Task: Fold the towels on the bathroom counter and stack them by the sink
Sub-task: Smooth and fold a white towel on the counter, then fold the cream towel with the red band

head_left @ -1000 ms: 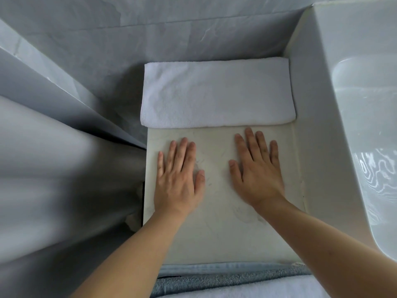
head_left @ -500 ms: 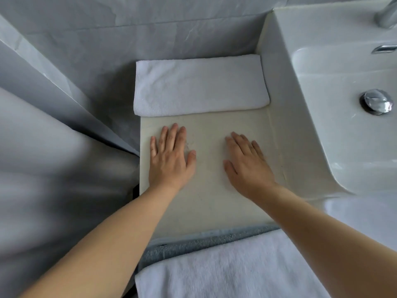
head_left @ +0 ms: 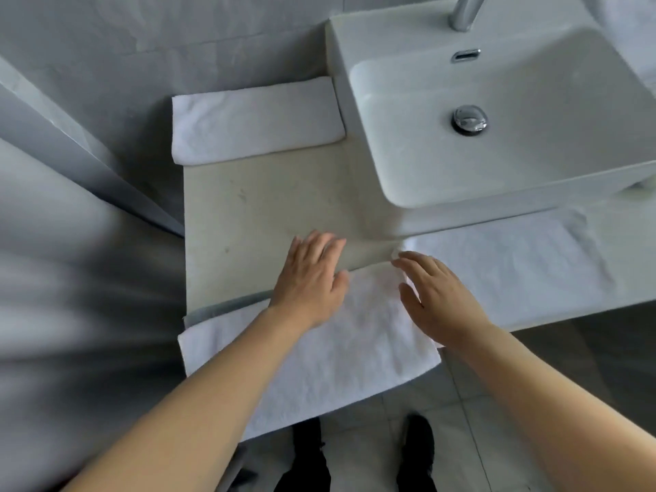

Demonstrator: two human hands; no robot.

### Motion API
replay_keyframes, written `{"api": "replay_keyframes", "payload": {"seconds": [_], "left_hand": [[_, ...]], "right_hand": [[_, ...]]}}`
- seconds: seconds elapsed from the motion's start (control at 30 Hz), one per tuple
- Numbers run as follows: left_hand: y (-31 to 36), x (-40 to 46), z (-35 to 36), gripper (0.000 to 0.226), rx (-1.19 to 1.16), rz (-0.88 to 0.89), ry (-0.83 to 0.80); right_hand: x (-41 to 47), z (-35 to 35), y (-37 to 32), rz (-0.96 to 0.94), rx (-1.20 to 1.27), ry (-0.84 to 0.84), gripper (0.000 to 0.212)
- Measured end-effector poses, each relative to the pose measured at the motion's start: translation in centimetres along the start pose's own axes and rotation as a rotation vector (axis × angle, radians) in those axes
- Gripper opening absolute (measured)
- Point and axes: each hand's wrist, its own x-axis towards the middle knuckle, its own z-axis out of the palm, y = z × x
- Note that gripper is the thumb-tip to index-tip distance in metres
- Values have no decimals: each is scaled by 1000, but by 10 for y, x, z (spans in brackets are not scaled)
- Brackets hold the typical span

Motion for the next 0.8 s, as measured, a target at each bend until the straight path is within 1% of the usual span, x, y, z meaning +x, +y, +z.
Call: {"api": "replay_keyframes", "payload": {"seconds": [0.1,0.2,0.3,0.4,0.47,0.57,0.67,0.73,0.8], "left_hand": [[64,5,14,49,-72,58,18],[124,13,28,47,-163,51,45],[174,23,43,47,-194,48,34],[214,41,56,48,-198,59,-9],[237,59,64,50,-201,90,-37],[271,99,78,50,-234,134,-62],[314,139,95,50,-278,137,-95],[346,161,110,50,-329,126,-144],[381,183,127,50,-337,154,-187]], "right_hand": [[-27,-20,47,47,4,40,41],[-50,-44,100,58,-10,52,42],[-72,-67,153,101,-19,61,42],[-83,-87,200,166,1,72,42],[-82,-99,230,218,9,87,42],[-74,-114,276,345,54,171,42],[-62,-127,326,372,64,226,44],[-52,-136,363,394,78,243,46],[-41,-143,405,429,109,290,49]]}}
